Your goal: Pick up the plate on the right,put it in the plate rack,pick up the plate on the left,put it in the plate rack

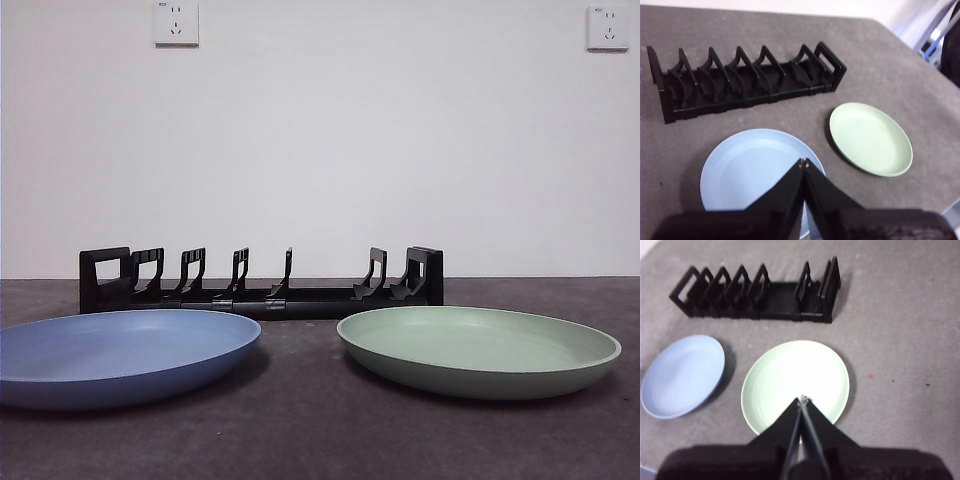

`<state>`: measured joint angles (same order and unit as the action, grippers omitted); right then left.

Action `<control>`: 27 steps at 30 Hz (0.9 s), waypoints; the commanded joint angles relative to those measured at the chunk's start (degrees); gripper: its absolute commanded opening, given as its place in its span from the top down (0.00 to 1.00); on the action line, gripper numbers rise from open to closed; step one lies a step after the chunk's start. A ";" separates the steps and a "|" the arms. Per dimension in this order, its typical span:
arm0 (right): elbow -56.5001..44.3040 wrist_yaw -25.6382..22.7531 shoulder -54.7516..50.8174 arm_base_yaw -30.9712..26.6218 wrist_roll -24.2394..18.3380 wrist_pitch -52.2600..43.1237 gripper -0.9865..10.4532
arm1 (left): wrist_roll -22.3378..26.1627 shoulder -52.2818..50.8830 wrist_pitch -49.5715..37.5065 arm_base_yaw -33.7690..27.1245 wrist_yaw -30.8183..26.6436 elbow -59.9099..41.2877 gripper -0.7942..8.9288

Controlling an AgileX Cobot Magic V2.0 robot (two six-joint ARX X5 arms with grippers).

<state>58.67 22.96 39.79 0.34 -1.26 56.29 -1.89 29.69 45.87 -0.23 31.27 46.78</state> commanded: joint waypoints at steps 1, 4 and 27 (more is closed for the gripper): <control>0.61 0.22 0.57 0.02 -2.03 0.83 0.92 | 2.62 0.42 -0.04 0.66 0.44 0.68 0.93; 0.63 0.22 0.61 0.02 -2.03 0.70 0.92 | 2.62 0.66 -0.07 1.51 0.50 0.68 0.92; 0.66 3.82 24.44 0.09 -0.26 -1.66 0.48 | 16.37 7.08 -2.25 17.75 3.23 0.68 0.26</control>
<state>59.05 26.63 63.86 0.36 -1.91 54.54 13.04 36.82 44.21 17.37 34.46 47.37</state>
